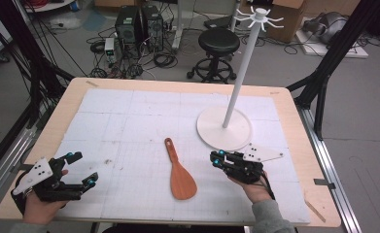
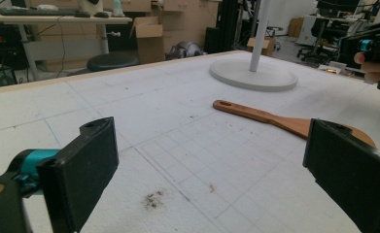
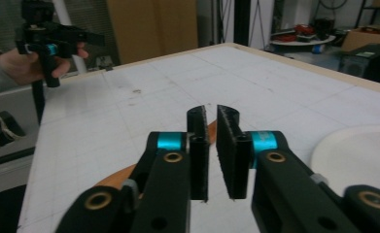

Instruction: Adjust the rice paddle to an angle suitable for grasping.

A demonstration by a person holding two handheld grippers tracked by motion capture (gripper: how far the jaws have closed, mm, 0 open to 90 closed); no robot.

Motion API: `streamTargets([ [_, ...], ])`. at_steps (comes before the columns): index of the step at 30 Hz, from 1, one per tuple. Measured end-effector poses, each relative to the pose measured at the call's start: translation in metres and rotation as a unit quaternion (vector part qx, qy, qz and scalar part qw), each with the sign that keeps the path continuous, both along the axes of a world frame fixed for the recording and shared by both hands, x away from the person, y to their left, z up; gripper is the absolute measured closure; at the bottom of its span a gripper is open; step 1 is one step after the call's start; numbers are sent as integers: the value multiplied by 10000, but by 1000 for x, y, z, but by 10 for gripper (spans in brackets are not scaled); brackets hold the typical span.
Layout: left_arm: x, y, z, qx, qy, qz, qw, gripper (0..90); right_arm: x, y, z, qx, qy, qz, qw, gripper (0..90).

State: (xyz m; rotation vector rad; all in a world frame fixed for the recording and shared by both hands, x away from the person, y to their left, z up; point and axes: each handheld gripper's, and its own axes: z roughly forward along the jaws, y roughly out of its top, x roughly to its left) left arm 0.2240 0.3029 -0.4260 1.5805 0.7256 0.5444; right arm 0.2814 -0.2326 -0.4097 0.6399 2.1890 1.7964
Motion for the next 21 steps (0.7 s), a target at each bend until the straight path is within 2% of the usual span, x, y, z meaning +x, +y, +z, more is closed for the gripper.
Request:
streamTargets([
  [3, 0, 0, 0, 0, 13, 3, 10000, 63, 2, 3, -1, -15, 13, 137, 9999, 890],
  [9, 0, 0, 0, 6, 18, 10, 10000, 62, 7, 12, -2, -136, 65, 370, 9992, 891],
  [16, 0, 2, -1, -26, 28, 32, 10000, 63, 14, 31, -6, -345, 103, 591, 9976, 891],
  [21, 0, 1, -1, -35, 42, 35, 10000, 62, 18, 47, -9, -501, 215, 693, 9961, 892],
])
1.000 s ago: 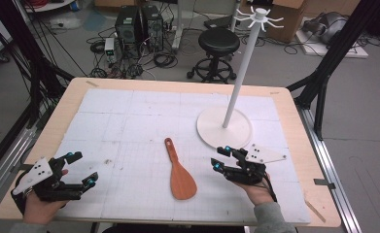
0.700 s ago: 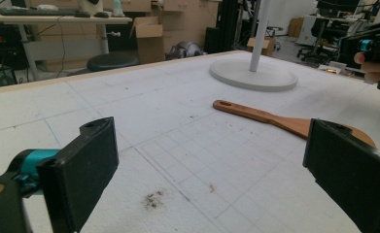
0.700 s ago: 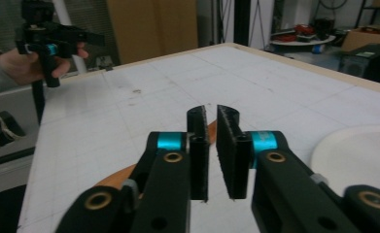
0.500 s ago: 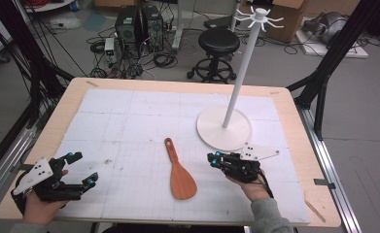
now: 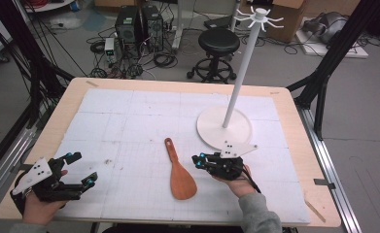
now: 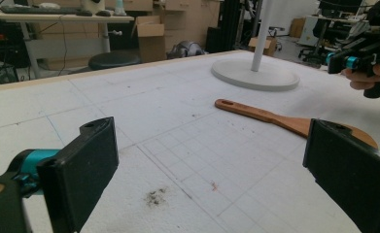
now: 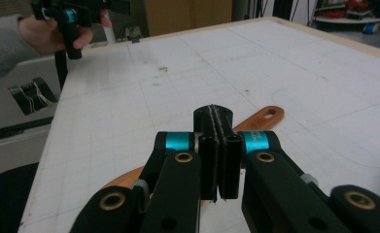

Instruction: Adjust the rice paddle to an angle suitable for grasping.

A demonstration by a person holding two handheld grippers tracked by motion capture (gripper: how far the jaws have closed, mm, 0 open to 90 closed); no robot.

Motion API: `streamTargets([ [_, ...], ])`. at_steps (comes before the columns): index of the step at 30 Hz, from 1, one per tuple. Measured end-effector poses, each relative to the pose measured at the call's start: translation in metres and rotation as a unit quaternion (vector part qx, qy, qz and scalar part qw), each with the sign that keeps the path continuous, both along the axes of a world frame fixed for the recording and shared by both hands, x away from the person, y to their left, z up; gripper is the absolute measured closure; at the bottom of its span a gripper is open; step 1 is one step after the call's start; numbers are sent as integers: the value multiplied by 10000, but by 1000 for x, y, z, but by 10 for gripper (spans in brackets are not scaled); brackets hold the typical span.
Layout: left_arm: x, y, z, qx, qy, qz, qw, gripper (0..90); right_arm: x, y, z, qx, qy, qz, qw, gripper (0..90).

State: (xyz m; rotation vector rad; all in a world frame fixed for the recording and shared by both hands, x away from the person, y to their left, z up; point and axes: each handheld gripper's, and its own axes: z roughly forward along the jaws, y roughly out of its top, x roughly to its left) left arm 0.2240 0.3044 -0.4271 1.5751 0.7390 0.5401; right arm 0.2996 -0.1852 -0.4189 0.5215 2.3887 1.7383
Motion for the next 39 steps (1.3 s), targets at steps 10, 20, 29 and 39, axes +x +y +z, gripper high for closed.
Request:
streamTargets([
  [10, 0, 0, 0, 28, 10, -6, 10000, 62, 7, 39, -14, -479, 187, 320, 9982, 894],
  [20, -1, 0, 0, 18, 11, -2, 10000, 63, 8, 73, -24, -1000, 323, 682, 9921, 894],
  [29, -1, 1, 0, 14, 14, 9, 10000, 62, 7, 91, -30, -1512, 359, 853, 9842, 895],
  [39, -2, 2, 0, 22, 22, 21, 10000, 63, 7, 95, -32, -1773, 429, 892, 9792, 897],
])
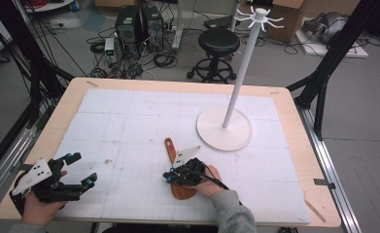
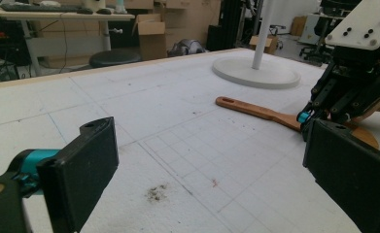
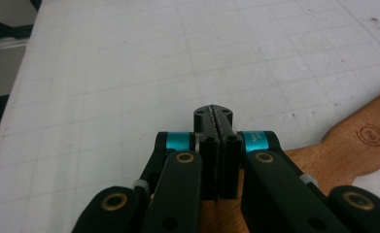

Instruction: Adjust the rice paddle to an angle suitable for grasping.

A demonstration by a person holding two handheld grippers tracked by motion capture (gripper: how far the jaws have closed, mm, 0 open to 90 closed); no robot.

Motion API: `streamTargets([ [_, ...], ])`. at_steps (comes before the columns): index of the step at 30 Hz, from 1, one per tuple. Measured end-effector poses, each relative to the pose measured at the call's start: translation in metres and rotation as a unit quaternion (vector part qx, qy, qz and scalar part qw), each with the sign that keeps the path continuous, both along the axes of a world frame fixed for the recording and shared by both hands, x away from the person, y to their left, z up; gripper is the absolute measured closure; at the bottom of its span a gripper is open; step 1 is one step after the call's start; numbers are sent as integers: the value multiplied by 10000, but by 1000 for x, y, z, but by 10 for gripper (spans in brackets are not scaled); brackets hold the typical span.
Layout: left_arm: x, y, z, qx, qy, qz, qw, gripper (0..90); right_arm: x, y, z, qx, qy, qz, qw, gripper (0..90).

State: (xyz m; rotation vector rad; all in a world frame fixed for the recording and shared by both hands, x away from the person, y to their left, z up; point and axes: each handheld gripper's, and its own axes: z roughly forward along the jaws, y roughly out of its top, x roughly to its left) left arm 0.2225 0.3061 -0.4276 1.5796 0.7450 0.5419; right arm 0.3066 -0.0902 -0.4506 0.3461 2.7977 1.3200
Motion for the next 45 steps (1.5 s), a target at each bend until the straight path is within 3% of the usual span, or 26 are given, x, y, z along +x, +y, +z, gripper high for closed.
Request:
streamTargets([
  [5, -1, 1, 0, -7, -4, 15, 10000, 63, 0, -4, 1, -22, 171, -31, 9998, 898],
  [10, -1, 2, 0, -7, -8, 20, 10000, 62, -1, -11, 2, -116, 186, -20, 9998, 899],
  [28, -2, 3, 1, -42, -22, 35, 10000, 63, -9, -54, 5, -254, 408, -48, 9988, 899],
  [39, -1, 2, 0, -13, -11, 23, 10000, 63, -21, -104, 5, -195, 639, -127, 9977, 899],
  [45, 0, -1, 0, 6, 0, -1, 10000, 62, -22, -113, 4, -133, 694, -130, 9974, 899],
])
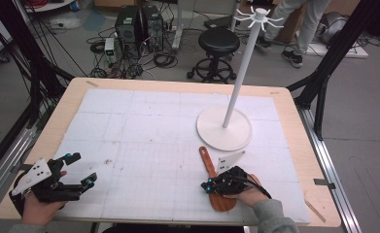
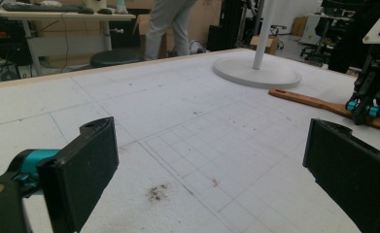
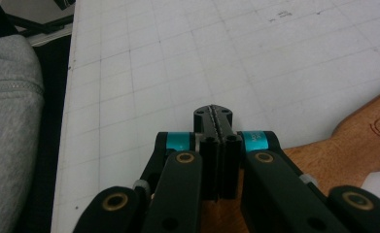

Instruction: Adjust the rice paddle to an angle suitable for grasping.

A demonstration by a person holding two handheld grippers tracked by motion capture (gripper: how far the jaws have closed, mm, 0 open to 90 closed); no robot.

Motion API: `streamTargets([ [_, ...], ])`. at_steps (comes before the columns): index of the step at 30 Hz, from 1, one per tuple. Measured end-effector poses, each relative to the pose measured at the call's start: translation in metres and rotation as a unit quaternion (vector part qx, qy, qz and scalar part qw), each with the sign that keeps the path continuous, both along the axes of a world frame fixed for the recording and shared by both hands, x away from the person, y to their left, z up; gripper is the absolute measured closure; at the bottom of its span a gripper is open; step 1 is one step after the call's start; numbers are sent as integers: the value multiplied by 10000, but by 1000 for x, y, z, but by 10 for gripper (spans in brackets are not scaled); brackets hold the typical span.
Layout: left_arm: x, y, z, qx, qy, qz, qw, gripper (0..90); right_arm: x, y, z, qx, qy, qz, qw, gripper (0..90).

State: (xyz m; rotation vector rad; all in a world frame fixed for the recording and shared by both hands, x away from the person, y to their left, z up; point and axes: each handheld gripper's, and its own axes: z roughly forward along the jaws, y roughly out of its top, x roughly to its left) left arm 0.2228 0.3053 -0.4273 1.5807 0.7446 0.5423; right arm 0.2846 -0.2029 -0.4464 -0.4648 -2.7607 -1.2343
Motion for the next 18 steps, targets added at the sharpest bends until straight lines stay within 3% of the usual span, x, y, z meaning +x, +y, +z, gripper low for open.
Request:
streamTargets([
  [3, 1, 0, 0, -5, -3, -9, 10000, 63, 1, -3, 2, 69, -98, -56, 9999, 899],
  [7, 2, 0, -1, 11, 5, -23, 10000, 63, 6, -13, 12, 380, -336, -471, 9976, 899],
  [11, 2, -1, -1, 15, 1, -37, 10000, 63, 14, -23, 12, 249, -435, -964, 9941, 899],
  [18, 1, 0, -1, 29, 16, -29, 10000, 63, 24, -27, 7, 25, -461, -1315, 9902, 899],
])
